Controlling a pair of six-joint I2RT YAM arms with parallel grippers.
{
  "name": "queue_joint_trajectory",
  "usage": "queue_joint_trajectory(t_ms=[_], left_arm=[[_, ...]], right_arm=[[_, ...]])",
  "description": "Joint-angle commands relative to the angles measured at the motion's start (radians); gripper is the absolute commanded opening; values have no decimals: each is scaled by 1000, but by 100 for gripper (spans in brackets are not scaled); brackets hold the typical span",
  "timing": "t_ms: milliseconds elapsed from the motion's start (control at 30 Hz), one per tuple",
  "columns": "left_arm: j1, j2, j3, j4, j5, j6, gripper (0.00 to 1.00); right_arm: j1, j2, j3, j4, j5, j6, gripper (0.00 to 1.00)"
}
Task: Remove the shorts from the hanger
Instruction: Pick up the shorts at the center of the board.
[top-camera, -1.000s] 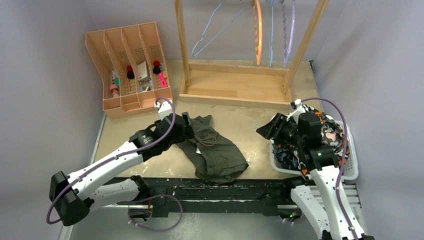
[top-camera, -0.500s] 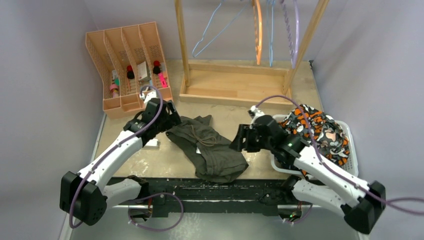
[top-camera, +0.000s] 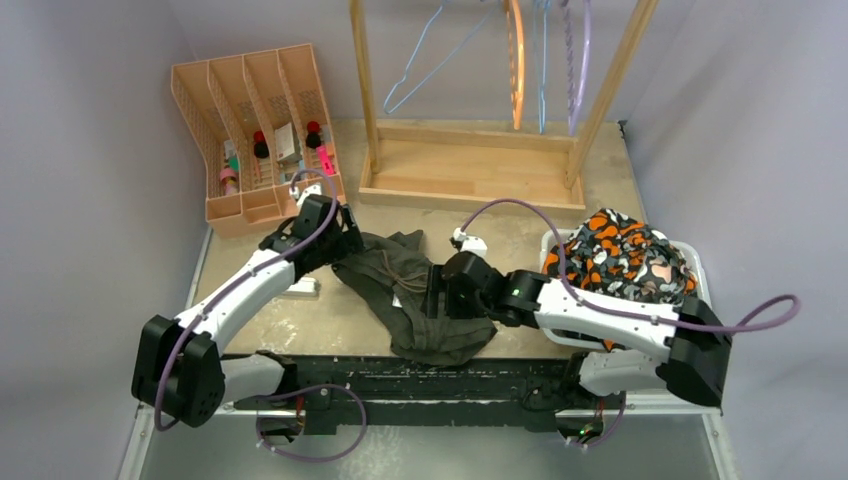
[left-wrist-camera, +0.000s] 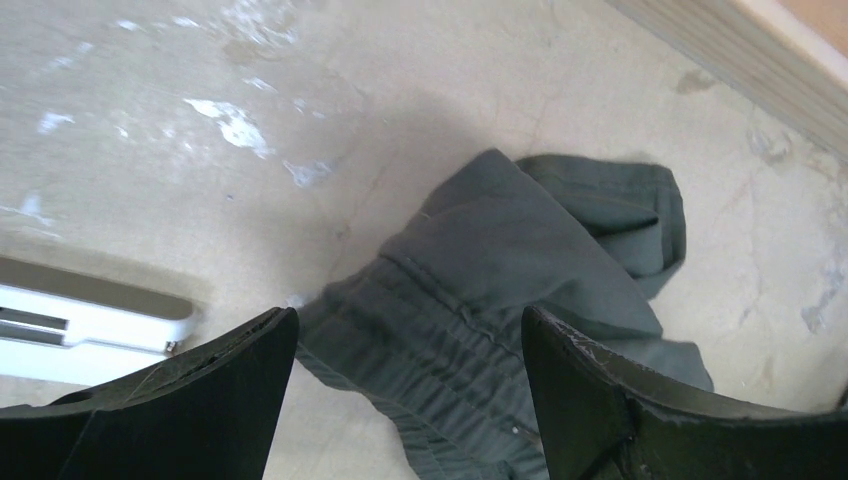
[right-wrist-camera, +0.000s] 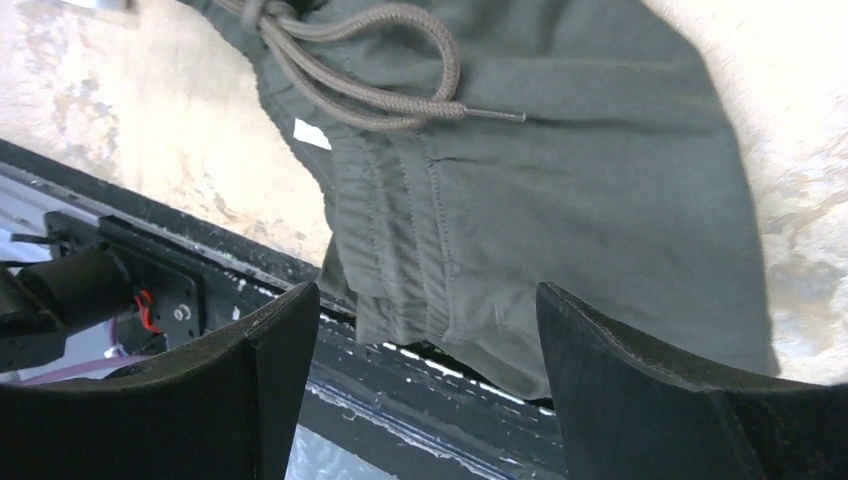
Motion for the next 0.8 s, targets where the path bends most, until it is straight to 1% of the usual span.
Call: queue_joint_trajectory(t_ms=[0,67,200,267,333,400,433,467,500,567,600,633,667,700,767], left_arm=[[13,-74,-51,108,-130,-8,81],[15,-73,-85,158,-86,-8,82],[15,-1,-96,174,-1,-16,81],[14,39,-99,168,42,-7,80],[13,74,-106,173,115,11,77],[13,97,-126,213,180,13,71],[14,104,-143,238,221,10,68],[13,109,-159,265,262,5,66],[12,116,-176,295,310,0,59],[13,124,-209,350,389,-17,45],[10,124,-227,378,427,-32,39],[8,118,-247,412,461,-44,34],[4,113,-263,427,483,-49,31],[-5,106,-270,423,485,-52,30],[-26,96,-278,394,467,-45,30]], right_arm=[[38,76,20,27,56,153,81],[42,109,10,14,66,205,82],[44,165,-10,26,78,266,84],[46,180,-29,51,86,298,82],[46,190,-64,83,97,342,76],[57,175,-96,86,159,442,64],[76,147,-119,106,208,478,60],[82,109,-153,156,230,488,58],[82,74,-185,201,229,493,57],[73,21,-227,300,207,428,49],[64,16,-224,313,207,406,46],[59,16,-209,311,209,382,46],[56,23,-183,283,216,370,48],[56,30,-155,243,229,371,55],[49,34,-99,162,238,374,72]])
